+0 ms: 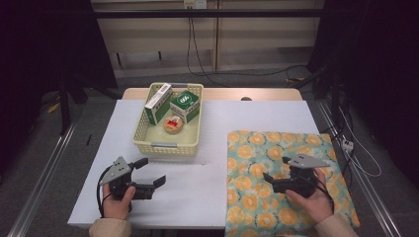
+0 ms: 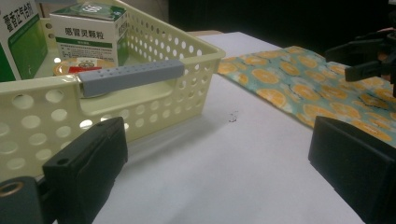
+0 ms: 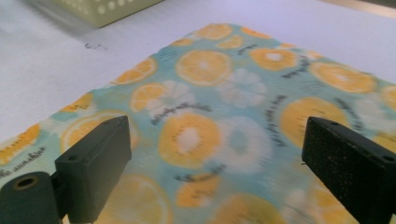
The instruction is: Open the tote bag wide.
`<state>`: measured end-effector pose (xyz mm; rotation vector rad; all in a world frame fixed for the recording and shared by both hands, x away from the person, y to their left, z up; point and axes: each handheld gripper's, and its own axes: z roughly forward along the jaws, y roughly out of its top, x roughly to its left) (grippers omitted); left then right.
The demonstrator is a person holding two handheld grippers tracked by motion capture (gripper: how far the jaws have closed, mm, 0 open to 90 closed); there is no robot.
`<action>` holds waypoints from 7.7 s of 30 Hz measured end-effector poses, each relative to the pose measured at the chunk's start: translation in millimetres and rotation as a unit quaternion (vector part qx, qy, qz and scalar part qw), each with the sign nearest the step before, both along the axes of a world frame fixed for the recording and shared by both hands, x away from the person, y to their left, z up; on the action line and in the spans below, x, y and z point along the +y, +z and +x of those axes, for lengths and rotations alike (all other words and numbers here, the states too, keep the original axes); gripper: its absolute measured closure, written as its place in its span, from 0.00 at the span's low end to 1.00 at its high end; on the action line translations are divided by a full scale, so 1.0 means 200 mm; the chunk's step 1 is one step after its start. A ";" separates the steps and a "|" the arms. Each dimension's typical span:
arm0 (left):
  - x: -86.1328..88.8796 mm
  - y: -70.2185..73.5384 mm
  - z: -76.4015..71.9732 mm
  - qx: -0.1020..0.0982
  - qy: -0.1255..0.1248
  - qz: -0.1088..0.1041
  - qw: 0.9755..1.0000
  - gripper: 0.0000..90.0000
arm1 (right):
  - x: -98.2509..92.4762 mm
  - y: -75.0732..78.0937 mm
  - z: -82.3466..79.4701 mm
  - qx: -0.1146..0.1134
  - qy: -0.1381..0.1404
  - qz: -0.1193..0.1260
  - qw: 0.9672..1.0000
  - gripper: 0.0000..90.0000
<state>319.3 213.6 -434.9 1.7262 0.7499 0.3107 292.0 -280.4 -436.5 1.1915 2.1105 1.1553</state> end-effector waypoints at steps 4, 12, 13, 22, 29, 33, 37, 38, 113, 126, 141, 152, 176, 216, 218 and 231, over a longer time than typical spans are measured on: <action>0.00 0.00 0.00 -0.001 -0.004 0.002 1.000 0.05 | 0.15 -0.02 0.01 0.016 0.030 -0.009 0.999 0.09; 0.00 0.00 0.00 0.000 -0.006 0.001 1.000 0.05 | 0.37 -0.02 0.03 0.035 0.076 -0.028 0.996 0.12; 0.00 0.00 0.00 0.000 -0.006 0.001 1.000 0.05 | 0.39 -0.03 0.03 0.039 0.082 -0.031 0.995 0.13; -0.02 0.00 0.00 0.002 -0.011 0.005 1.000 0.05 | 0.54 -0.07 0.00 0.072 0.143 -0.050 0.986 0.14; -0.03 0.00 0.00 0.002 -0.013 0.009 1.000 0.05 | 0.57 -0.11 -0.03 0.080 0.162 -0.067 0.981 0.18; -0.03 0.00 0.00 0.000 -0.015 0.011 1.000 0.05 | 0.57 -0.11 -0.05 0.081 0.169 -0.066 0.980 0.27; -0.03 0.00 0.00 0.000 -0.015 0.015 1.000 0.05 | 0.58 -0.09 -0.06 0.086 0.171 -0.069 0.979 0.36; -0.03 0.00 0.00 0.000 -0.015 0.015 1.000 0.05 | 0.58 -0.09 -0.07 0.088 0.170 -0.070 0.979 0.37; -0.02 0.00 -0.03 0.003 -0.020 0.001 1.000 0.05 | 0.57 0.05 0.74 0.112 0.078 0.016 0.991 1.00; -0.02 0.00 -0.02 0.008 -0.019 -0.006 1.000 0.05 | 0.57 0.12 1.02 0.071 0.025 0.018 0.997 1.00; -0.04 0.00 -0.02 0.005 -0.025 0.000 1.000 0.05 | 0.48 0.18 0.81 0.079 0.086 -0.002 0.993 0.48; -0.04 0.00 -0.04 0.006 -0.024 0.011 1.000 0.05 | 0.35 0.19 0.44 0.098 0.158 -0.027 0.982 0.51; -0.05 0.00 -0.03 0.007 -0.027 0.014 1.000 0.05 | 0.38 -0.06 0.37 0.084 0.142 -0.112 0.980 1.00; -0.06 0.00 -0.03 0.010 -0.032 0.013 0.999 0.05 | 0.51 0.09 0.39 0.092 0.169 -0.044 0.980 0.60; -0.06 0.00 -0.03 0.010 -0.032 0.013 0.999 0.05 | 0.52 0.13 0.34 0.089 0.183 -0.036 0.978 0.57; -0.09 0.00 -0.03 0.011 -0.039 0.017 0.999 0.05 | 0.57 -0.05 0.21 0.146 0.228 -0.050 0.961 0.93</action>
